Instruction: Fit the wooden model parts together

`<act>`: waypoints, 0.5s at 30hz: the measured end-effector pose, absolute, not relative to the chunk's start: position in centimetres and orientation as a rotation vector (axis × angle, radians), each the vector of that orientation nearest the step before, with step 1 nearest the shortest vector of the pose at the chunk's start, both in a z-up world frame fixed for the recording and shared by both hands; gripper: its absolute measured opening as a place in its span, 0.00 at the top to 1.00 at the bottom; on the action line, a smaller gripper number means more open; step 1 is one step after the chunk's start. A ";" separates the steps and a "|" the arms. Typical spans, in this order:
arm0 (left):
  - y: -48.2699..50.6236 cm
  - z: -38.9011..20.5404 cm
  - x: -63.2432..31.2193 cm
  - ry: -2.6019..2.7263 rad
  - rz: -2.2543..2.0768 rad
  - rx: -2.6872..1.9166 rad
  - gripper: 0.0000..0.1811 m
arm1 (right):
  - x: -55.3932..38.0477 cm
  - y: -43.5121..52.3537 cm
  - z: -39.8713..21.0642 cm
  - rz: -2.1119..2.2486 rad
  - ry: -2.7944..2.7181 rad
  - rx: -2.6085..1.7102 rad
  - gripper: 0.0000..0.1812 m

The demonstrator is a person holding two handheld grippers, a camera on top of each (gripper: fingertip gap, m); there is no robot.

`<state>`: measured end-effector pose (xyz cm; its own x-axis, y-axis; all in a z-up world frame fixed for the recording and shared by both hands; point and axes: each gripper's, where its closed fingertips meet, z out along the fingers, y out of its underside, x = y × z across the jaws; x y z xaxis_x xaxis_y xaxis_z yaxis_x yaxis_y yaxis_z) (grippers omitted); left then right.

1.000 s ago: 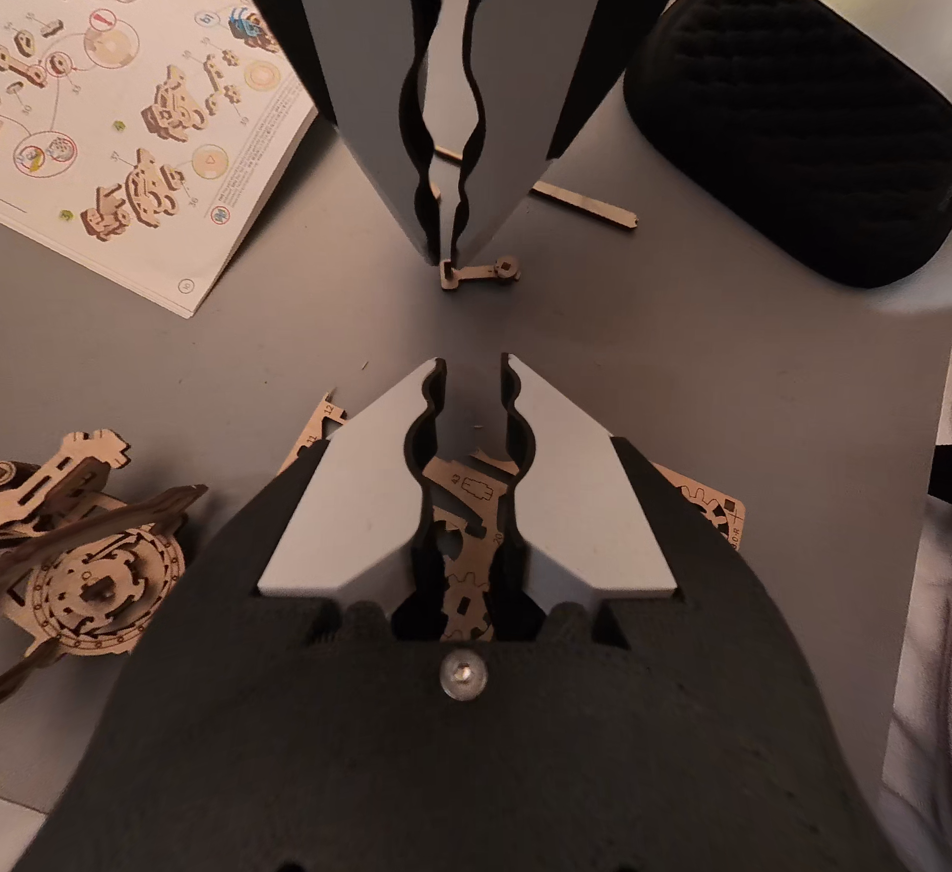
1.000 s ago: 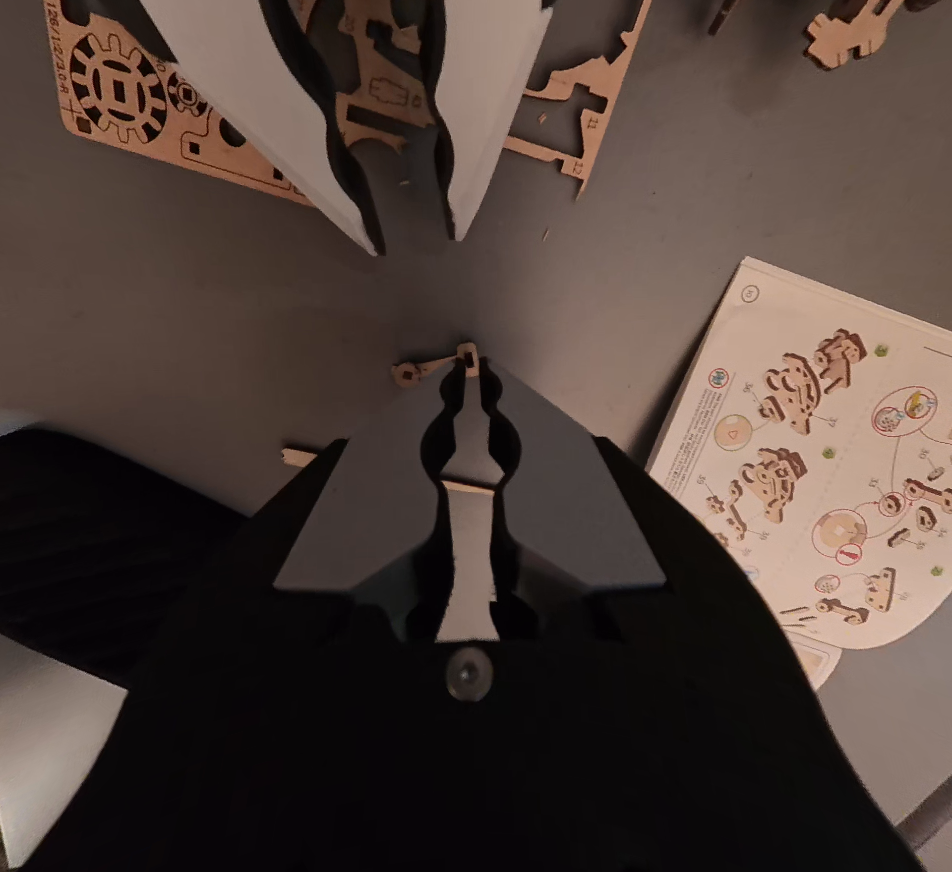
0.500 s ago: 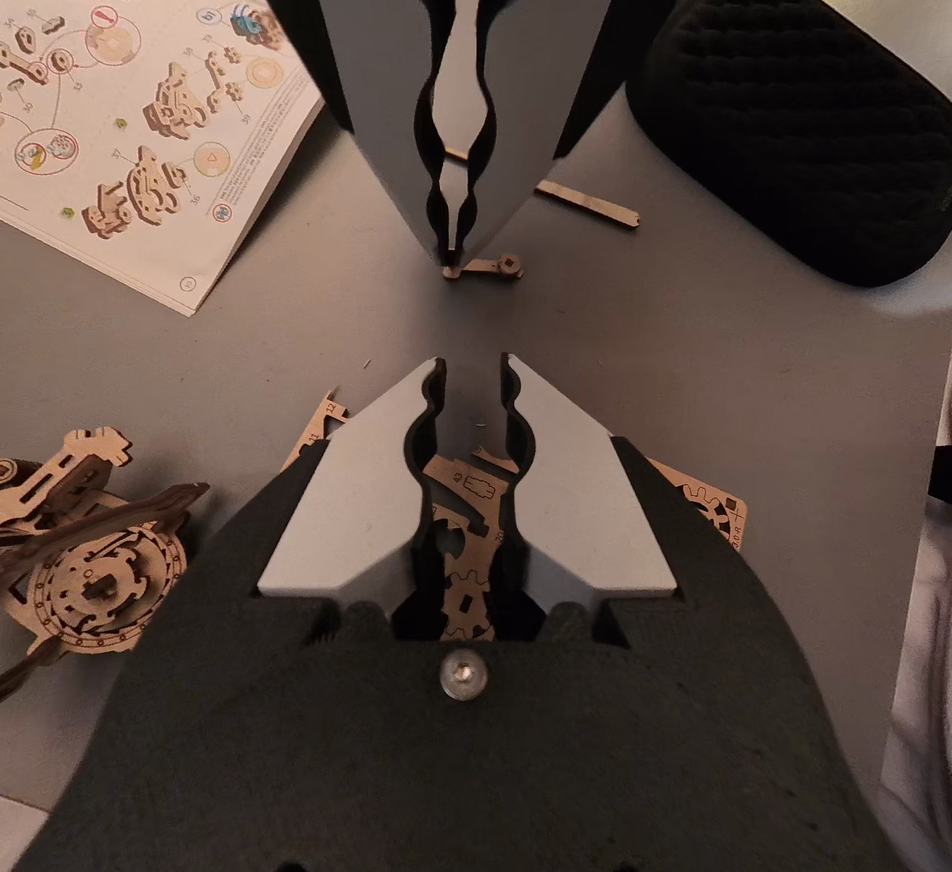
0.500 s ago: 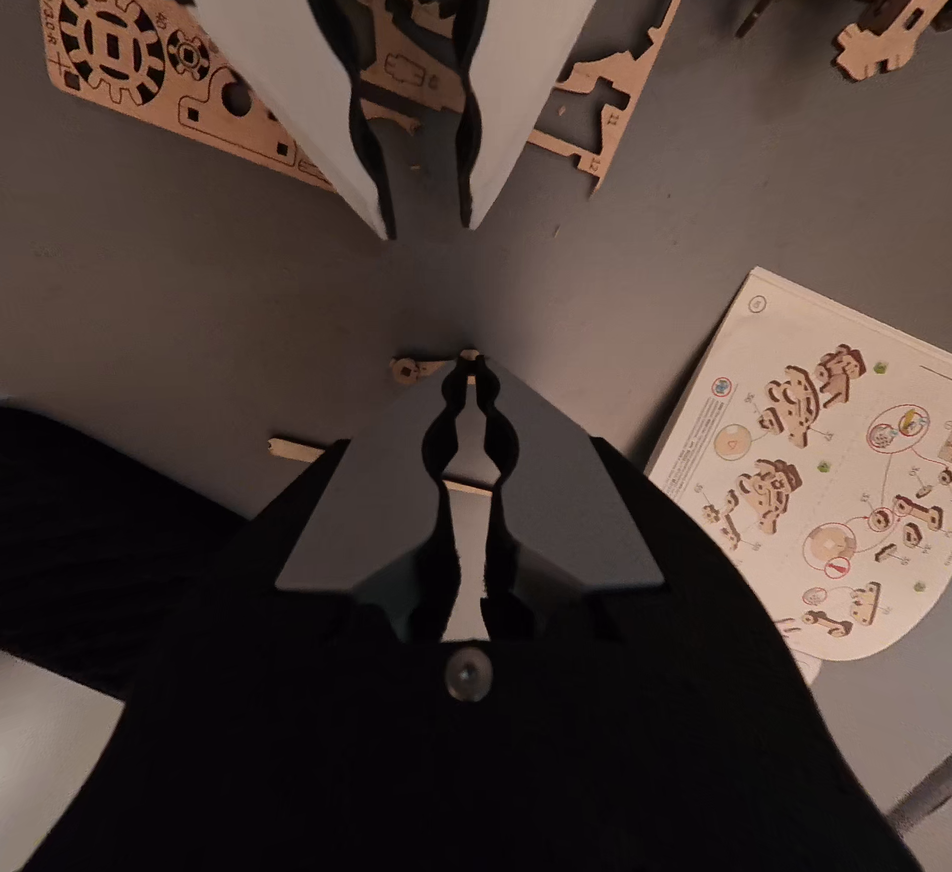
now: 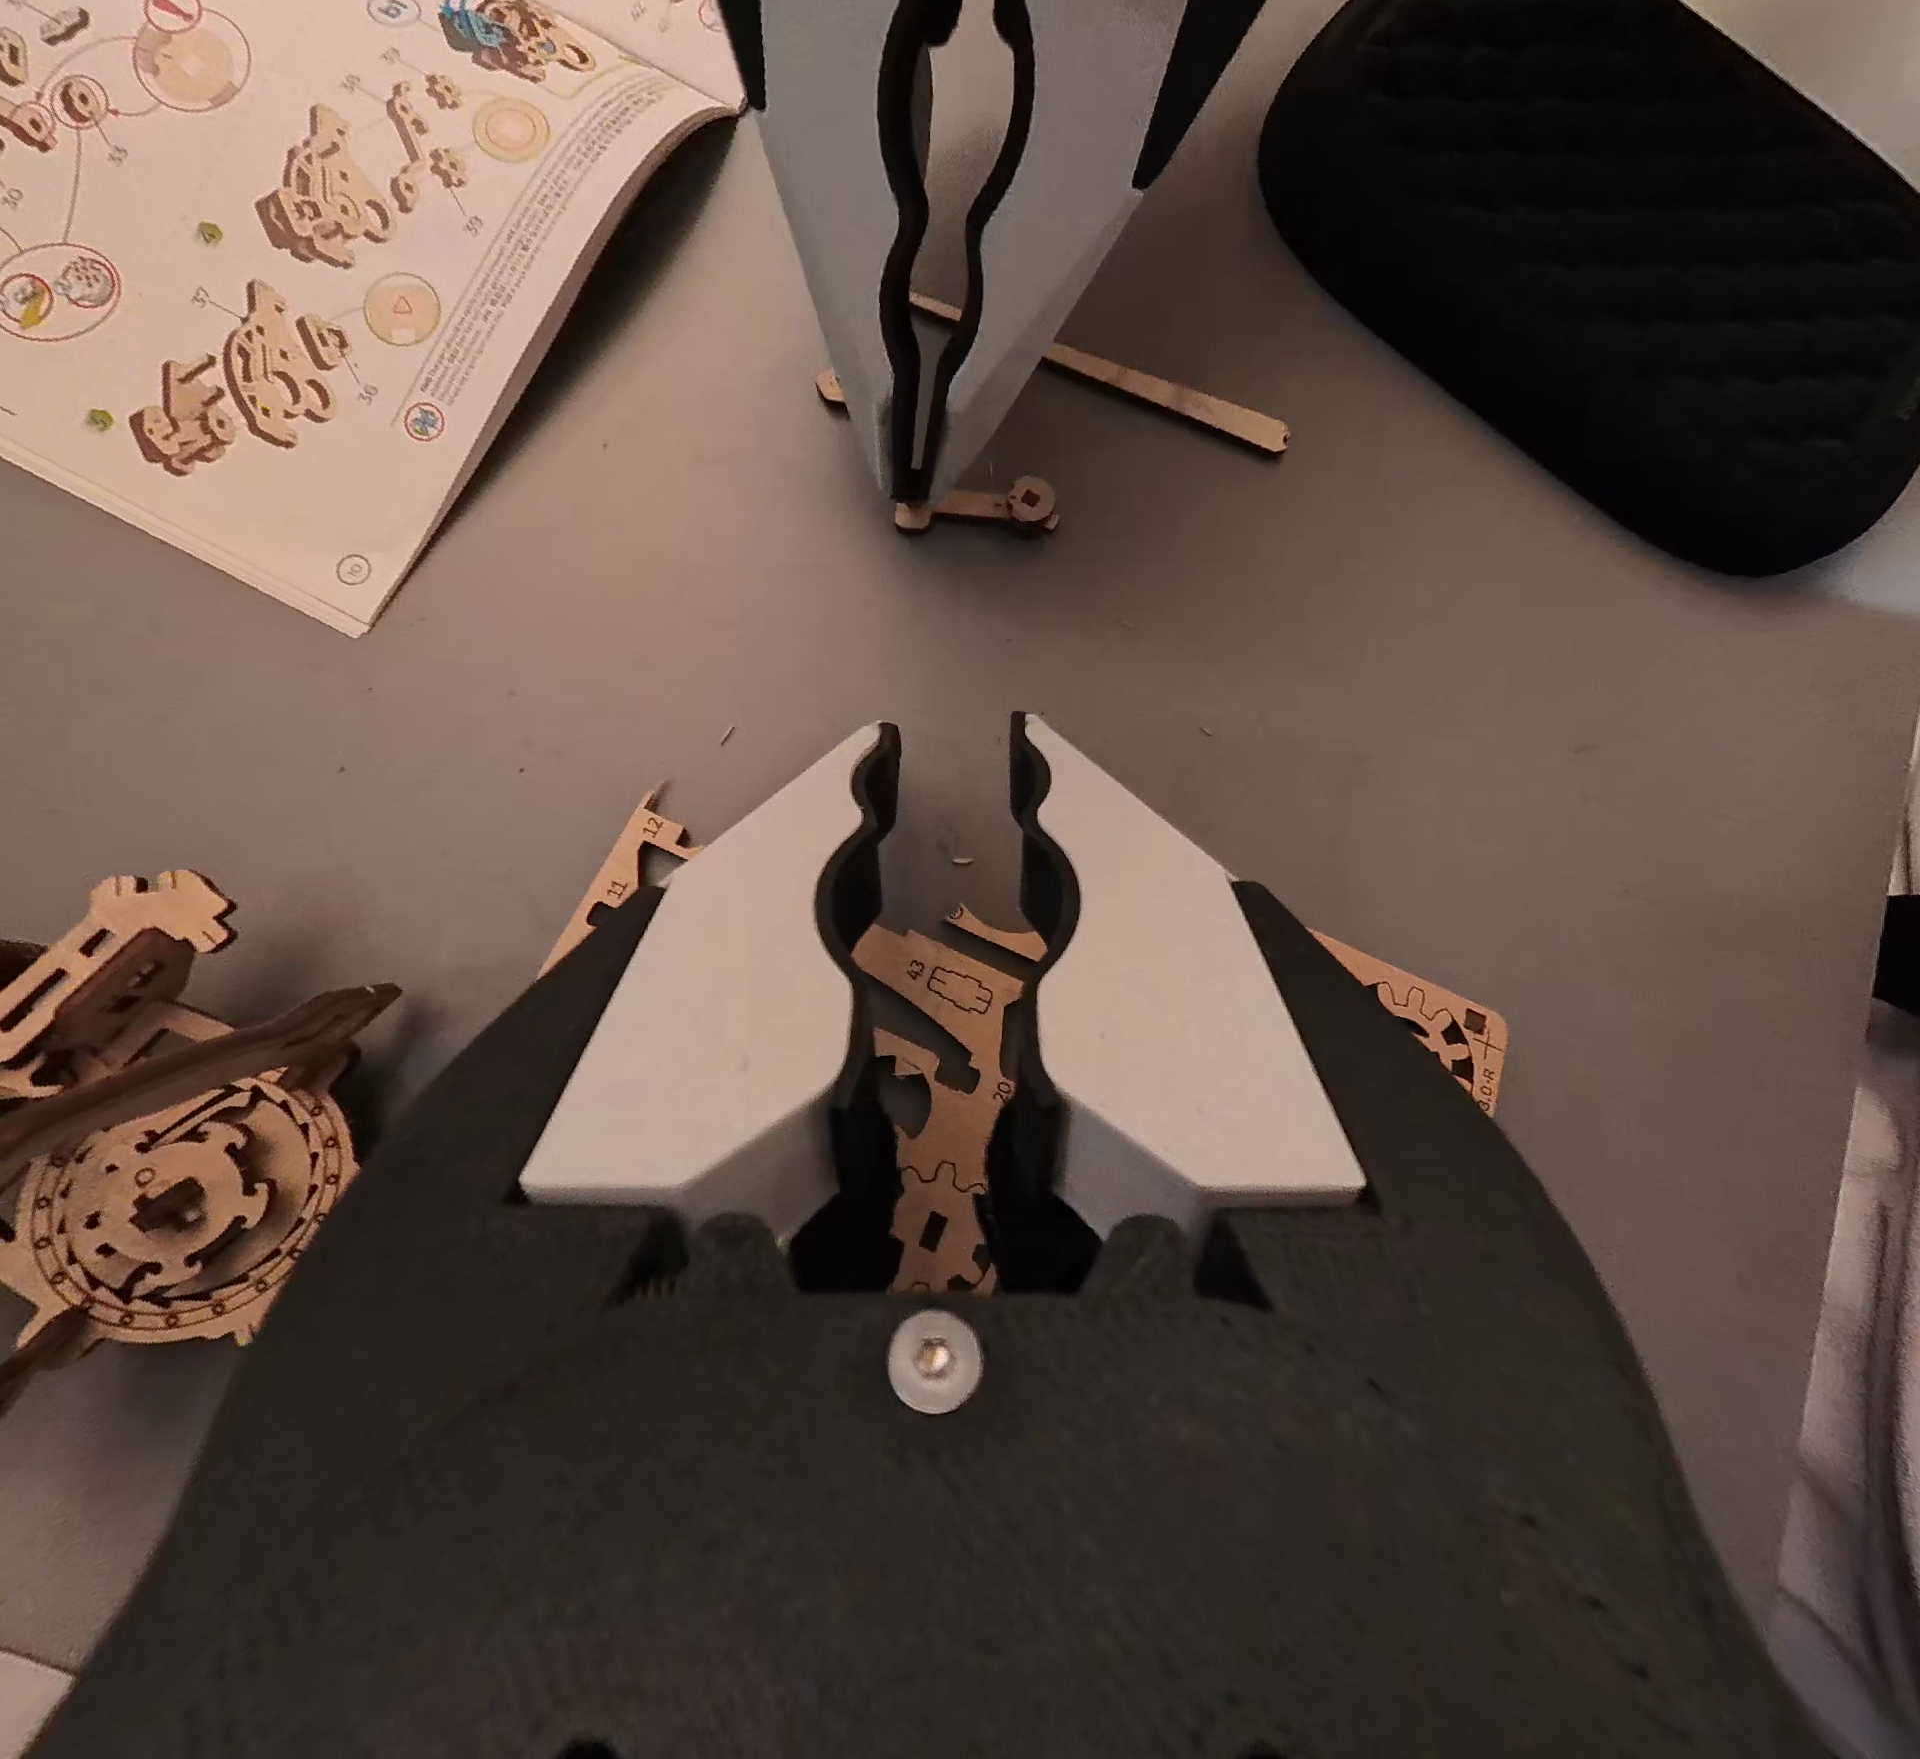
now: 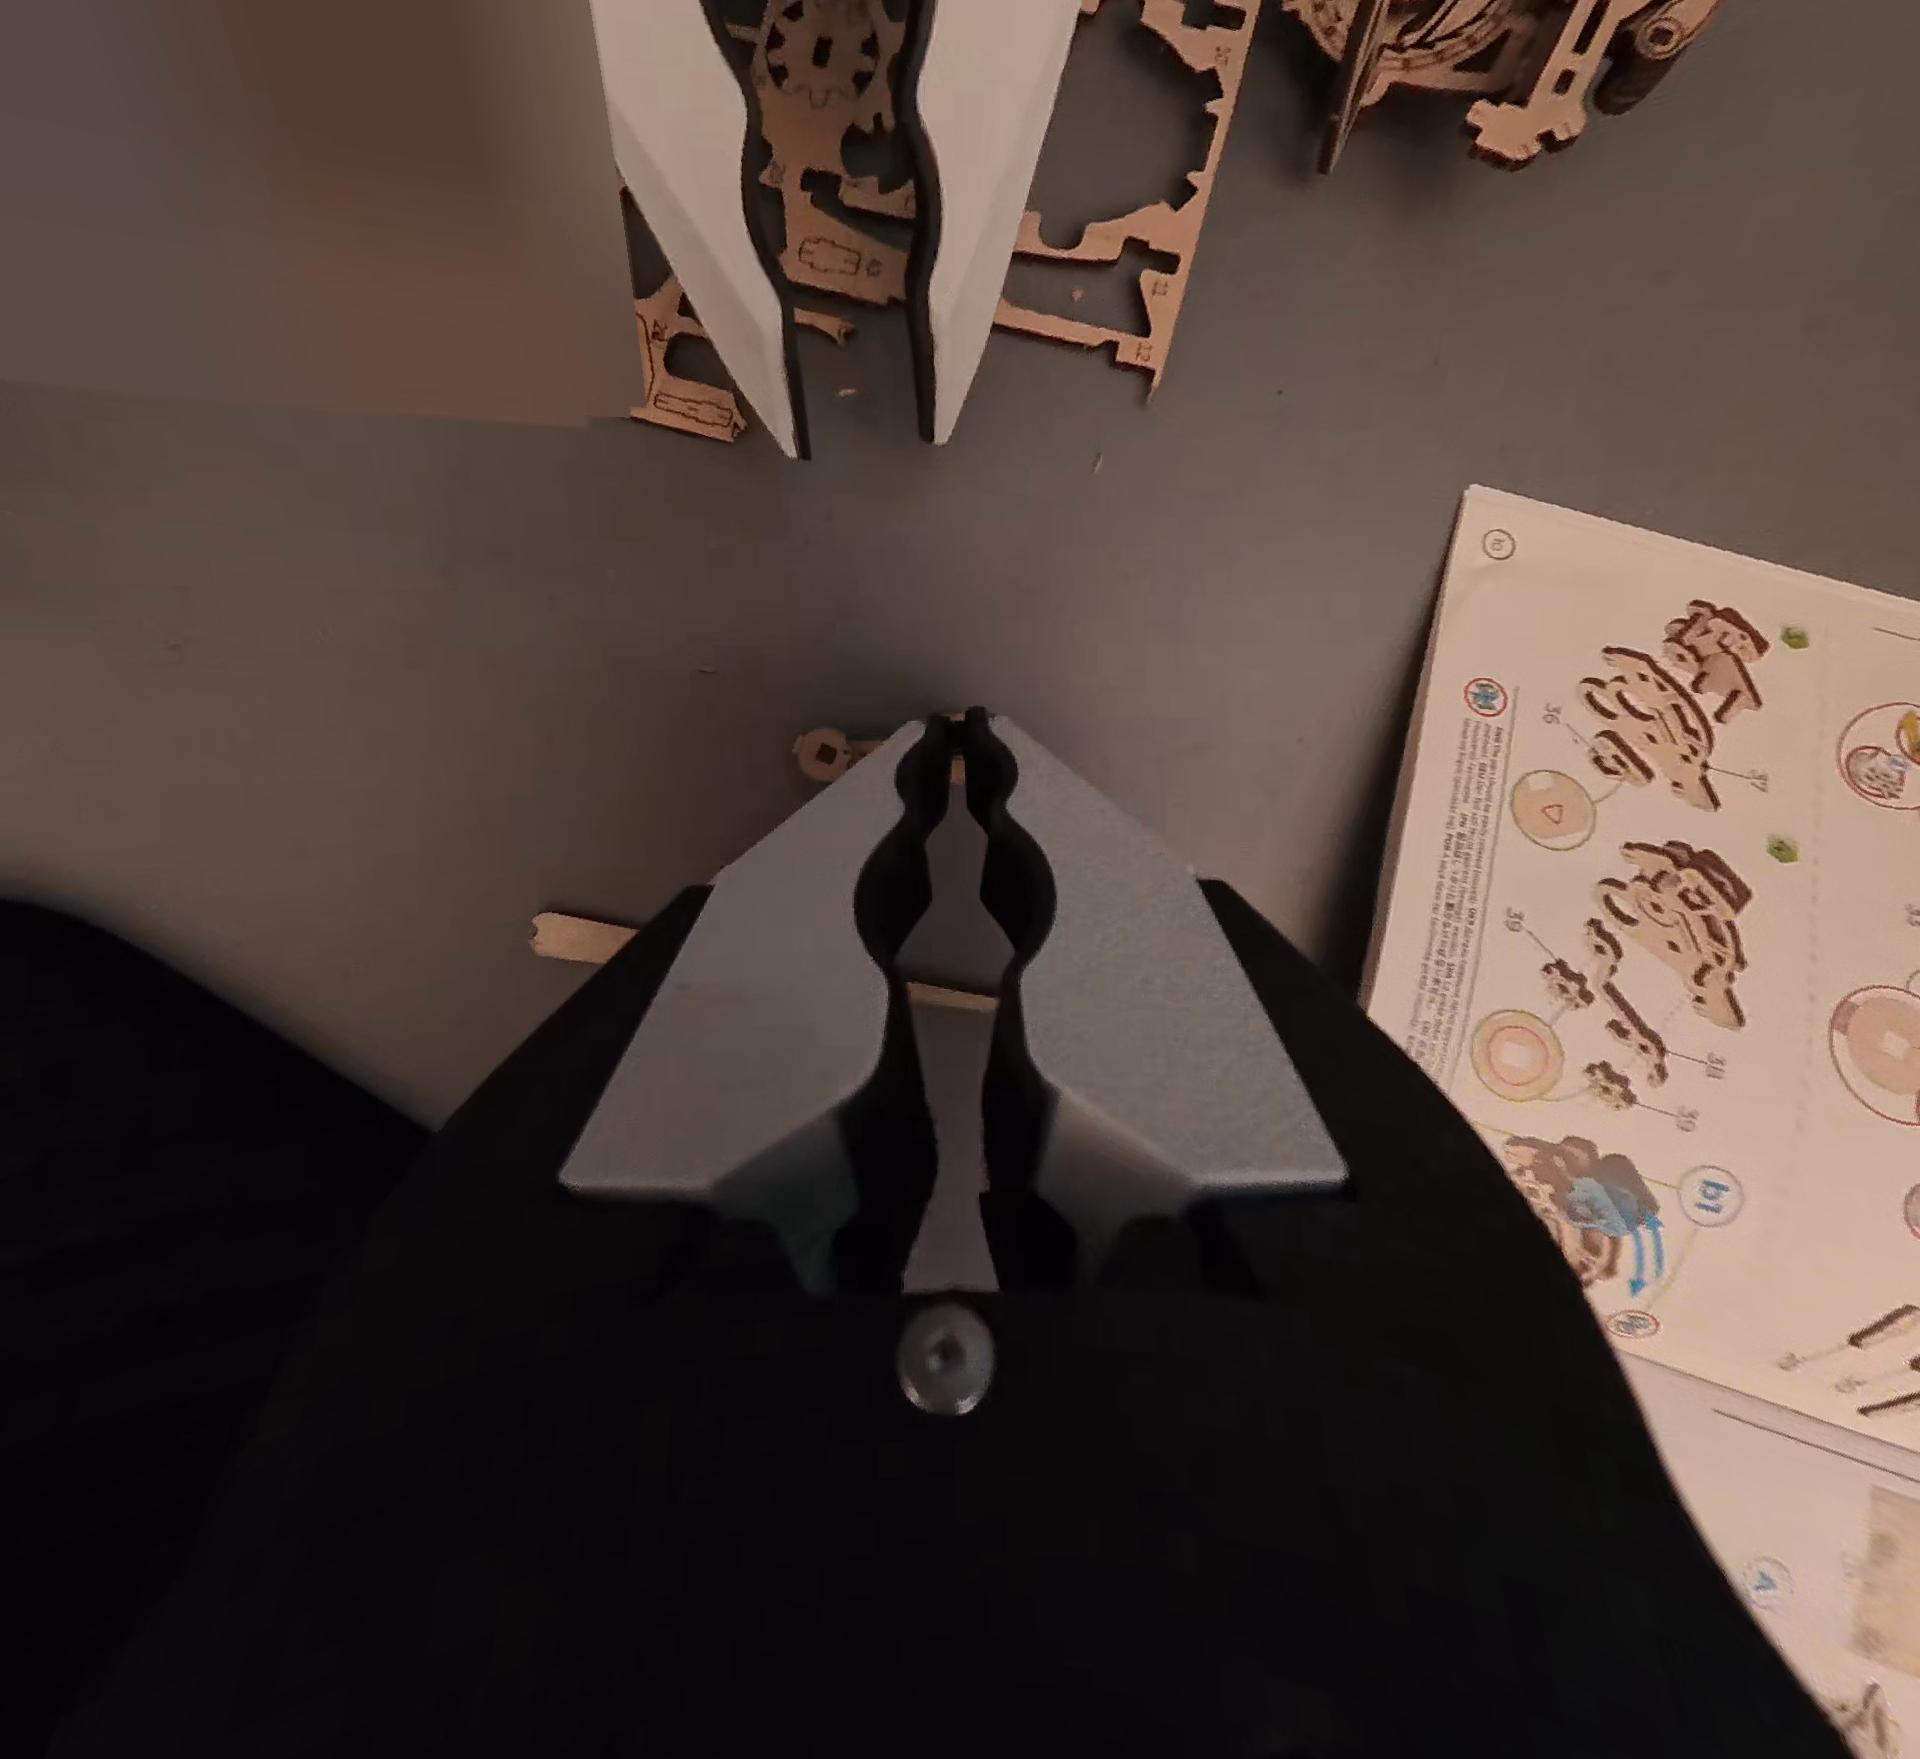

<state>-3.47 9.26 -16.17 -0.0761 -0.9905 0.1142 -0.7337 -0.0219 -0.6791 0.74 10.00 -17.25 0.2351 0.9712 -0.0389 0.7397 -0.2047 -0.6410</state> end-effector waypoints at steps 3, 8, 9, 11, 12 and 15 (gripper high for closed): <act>9.3 -16.2 -3.5 1.854 -0.849 -1.799 0.89 | 0.8 10.0 -17.2 0.616 -1.540 -1.997 0.99; 9.2 -16.2 -3.5 1.860 -0.844 -1.796 0.89 | 1.1 9.8 -17.6 0.563 -1.589 -2.094 0.99; 9.2 -16.3 -3.5 1.860 -0.844 -1.798 0.89 | 1.2 9.8 -17.7 0.500 -1.646 -2.094 0.97; 9.3 -16.2 -3.5 1.857 -0.843 -1.797 0.89 | 1.4 10.0 -17.4 0.362 -1.764 -2.048 0.91; 9.4 -16.1 -3.6 1.854 -0.839 -1.796 0.89 | 1.5 9.9 -17.1 0.317 -1.819 -2.014 0.92; 9.9 -15.5 -3.7 1.825 -0.837 -1.787 0.89 | 2.2 9.7 -16.9 0.212 -1.936 -2.018 0.98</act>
<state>-3.68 9.92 -15.50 -0.0598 -0.9936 0.0960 -0.7209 -0.0235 -0.6926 2.16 9.71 -16.93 0.0624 0.9905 0.1226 0.9405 -0.0172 -0.3393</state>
